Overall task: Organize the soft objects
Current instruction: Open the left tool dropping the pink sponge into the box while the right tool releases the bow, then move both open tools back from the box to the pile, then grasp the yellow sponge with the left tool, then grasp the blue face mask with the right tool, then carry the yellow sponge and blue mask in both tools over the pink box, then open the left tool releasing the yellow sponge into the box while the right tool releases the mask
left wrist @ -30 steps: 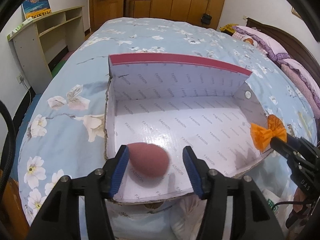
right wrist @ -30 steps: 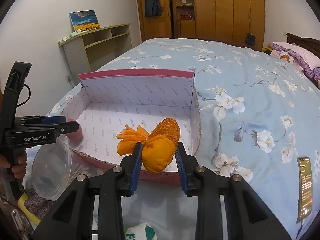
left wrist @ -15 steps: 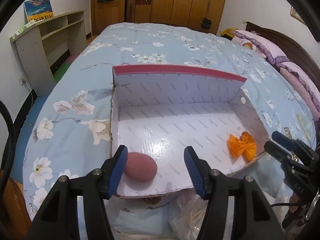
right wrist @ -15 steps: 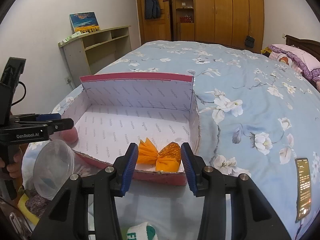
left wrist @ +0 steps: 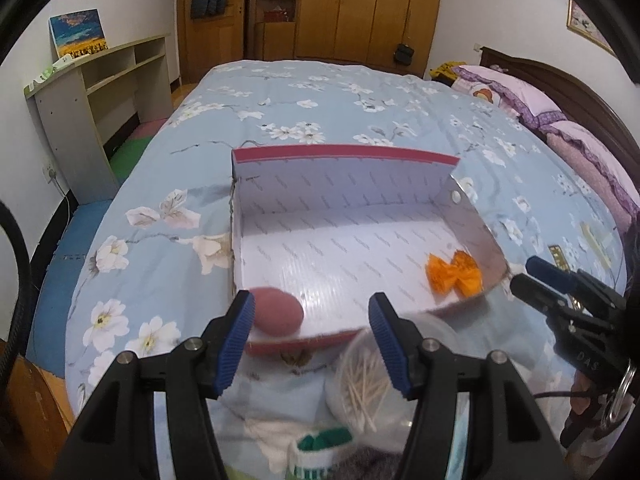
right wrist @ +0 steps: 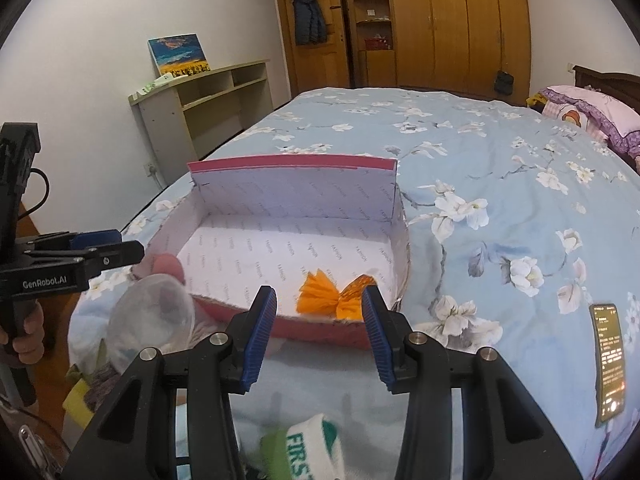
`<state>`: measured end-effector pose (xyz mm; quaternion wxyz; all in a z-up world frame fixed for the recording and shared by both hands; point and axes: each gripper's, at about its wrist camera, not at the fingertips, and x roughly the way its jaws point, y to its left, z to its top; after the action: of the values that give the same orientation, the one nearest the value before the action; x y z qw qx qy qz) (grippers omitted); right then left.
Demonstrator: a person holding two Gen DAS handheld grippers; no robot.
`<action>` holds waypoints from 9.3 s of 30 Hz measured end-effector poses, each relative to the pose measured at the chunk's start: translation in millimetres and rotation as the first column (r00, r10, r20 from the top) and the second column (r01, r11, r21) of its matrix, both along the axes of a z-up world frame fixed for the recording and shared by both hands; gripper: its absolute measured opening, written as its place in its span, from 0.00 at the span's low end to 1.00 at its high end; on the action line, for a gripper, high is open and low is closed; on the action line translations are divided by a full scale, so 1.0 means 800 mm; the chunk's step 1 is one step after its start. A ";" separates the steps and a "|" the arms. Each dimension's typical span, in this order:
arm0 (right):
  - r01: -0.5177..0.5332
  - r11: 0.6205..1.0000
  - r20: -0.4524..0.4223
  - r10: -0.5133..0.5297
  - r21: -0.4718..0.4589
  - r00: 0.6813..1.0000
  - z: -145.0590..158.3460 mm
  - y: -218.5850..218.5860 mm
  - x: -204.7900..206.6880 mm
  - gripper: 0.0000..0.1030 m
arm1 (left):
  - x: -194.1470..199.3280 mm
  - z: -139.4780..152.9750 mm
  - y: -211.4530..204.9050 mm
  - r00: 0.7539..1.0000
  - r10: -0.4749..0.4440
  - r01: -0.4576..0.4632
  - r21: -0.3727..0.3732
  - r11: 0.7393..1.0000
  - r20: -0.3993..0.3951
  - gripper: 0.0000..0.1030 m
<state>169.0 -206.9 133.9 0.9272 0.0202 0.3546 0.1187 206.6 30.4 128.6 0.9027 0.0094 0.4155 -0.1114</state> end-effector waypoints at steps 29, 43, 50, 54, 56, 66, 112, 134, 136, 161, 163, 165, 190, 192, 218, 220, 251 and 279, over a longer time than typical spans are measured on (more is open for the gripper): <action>-0.048 0.998 -0.022 0.049 0.038 0.999 -0.001 0.017 -0.104 0.44 | -0.146 -0.022 0.030 0.999 -0.006 0.005 -0.014 1.000 -0.051 0.61; -0.075 0.994 -0.058 0.080 0.081 0.995 -0.014 0.032 -0.142 0.44 | -0.204 -0.033 0.033 0.996 -0.025 0.021 -0.046 0.999 -0.080 0.61; -0.084 0.993 -0.070 0.090 0.089 0.993 -0.019 0.039 -0.154 0.44 | -0.215 -0.047 0.045 0.994 -0.001 -0.005 -0.056 0.998 -0.109 0.61; -0.089 0.992 -0.081 0.097 0.094 0.992 -0.022 0.042 -0.158 0.44 | -0.215 -0.056 0.050 0.992 0.016 -0.024 -0.061 0.998 -0.123 0.61; -0.093 0.991 -0.085 0.101 0.094 0.991 -0.024 0.044 -0.160 0.44 | -0.214 -0.060 0.051 0.992 0.021 -0.029 -0.058 0.998 -0.125 0.61; -0.103 0.990 -0.112 0.114 0.094 0.987 -0.036 0.050 -0.165 0.44 | -0.215 -0.065 0.042 0.994 -0.020 0.009 -0.104 0.995 -0.107 0.61; -0.128 0.977 -0.240 0.168 0.173 0.956 -0.073 0.100 -0.154 0.55 | -0.237 -0.073 0.053 0.996 -0.042 0.026 -0.194 0.981 -0.079 0.27; -0.148 0.970 -0.198 0.185 0.191 0.963 -0.076 0.094 -0.162 0.38 | -0.238 -0.069 0.050 0.996 -0.041 0.026 -0.183 0.983 -0.077 0.27; -0.157 0.969 -0.186 0.192 0.191 0.964 -0.071 0.093 -0.168 0.38 | -0.238 -0.067 0.048 0.996 -0.041 0.027 -0.181 0.983 -0.076 0.27; -0.203 0.969 -0.066 0.214 0.141 0.975 -0.024 0.069 -0.195 0.38 | -0.231 -0.026 0.043 0.999 -0.043 0.041 -0.149 0.988 -0.012 0.27; -0.202 0.970 -0.059 0.212 0.136 0.976 -0.021 0.067 -0.193 0.38 | -0.228 -0.024 0.044 0.999 -0.043 0.041 -0.150 0.988 -0.010 0.27; -0.201 0.971 -0.056 0.209 0.132 0.976 -0.019 0.065 -0.191 0.38 | -0.226 -0.021 0.045 0.999 -0.040 0.039 -0.149 0.988 -0.006 0.27; -0.156 0.986 0.012 0.155 0.060 0.988 0.018 0.039 -0.148 0.38 | -0.147 0.027 0.038 0.995 -0.046 0.052 -0.072 0.996 0.084 0.27; -0.150 0.987 0.015 0.149 0.054 0.989 0.019 0.037 -0.141 0.38 | -0.139 0.028 0.036 0.995 -0.048 0.054 -0.069 0.996 0.088 0.27; -0.070 0.998 0.023 0.070 0.007 0.997 0.022 0.008 -0.031 0.38 | 0.004 0.005 0.022 0.998 -0.021 0.020 0.007 1.000 0.062 0.27; -0.064 0.998 0.023 0.064 0.005 0.998 0.021 0.008 -0.022 0.38 | 0.012 0.001 0.022 0.998 -0.018 0.018 0.007 1.000 0.058 0.27; -0.050 0.997 -0.055 0.047 -0.062 0.997 -0.029 0.015 0.070 0.39 | 0.107 -0.057 0.001 0.999 -0.028 0.029 0.065 0.997 -0.023 0.27; -0.043 0.998 0.015 0.044 -0.036 0.999 0.004 0.017 0.033 0.55 | 0.072 -0.023 -0.002 1.000 -0.022 0.020 0.098 0.995 0.011 0.50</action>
<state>195.4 -193.4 137.1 0.9273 -0.0052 0.3499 0.1326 264.1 29.0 110.1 0.9025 0.0587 0.4147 -0.1003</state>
